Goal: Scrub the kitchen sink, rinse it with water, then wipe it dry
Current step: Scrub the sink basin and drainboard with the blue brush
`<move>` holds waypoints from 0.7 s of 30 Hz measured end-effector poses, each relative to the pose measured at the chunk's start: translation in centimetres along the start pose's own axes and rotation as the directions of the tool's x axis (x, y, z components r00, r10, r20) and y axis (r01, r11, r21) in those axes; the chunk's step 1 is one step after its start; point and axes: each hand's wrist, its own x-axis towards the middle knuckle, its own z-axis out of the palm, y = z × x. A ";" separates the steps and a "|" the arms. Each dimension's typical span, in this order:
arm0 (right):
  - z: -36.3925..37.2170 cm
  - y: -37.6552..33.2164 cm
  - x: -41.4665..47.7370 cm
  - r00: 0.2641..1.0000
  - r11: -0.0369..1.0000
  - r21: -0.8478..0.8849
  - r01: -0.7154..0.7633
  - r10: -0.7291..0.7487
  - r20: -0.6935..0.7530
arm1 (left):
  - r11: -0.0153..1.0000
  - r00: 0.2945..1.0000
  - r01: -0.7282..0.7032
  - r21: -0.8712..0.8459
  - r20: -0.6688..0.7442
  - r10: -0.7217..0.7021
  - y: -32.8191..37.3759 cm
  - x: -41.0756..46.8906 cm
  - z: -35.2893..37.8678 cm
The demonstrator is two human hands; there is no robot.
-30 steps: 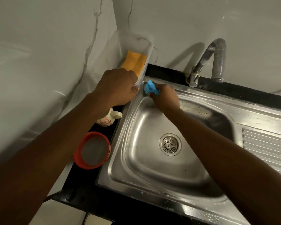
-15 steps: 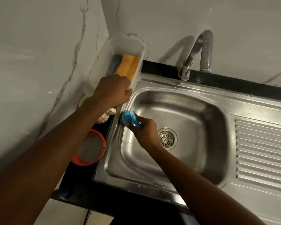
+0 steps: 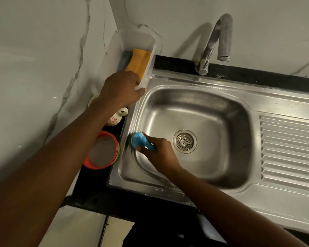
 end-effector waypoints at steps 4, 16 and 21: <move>-1.7 -2.2 4.2 0.987 0.996 0.081 -0.034 0.046 -0.157 | 0.994 0.986 -0.021 -0.104 -0.165 0.003 1.0 -1.7 -1.2; -0.2 -0.4 -0.8 0.641 0.210 0.663 -0.719 0.569 0.515 | 0.784 0.968 0.133 -0.607 -0.092 -0.235 4.7 -13.2 -0.9; -1.0 -0.7 8.0 0.702 0.174 0.780 -0.602 0.581 0.412 | 0.761 0.956 0.185 -0.621 -0.065 -0.286 5.0 -17.4 0.2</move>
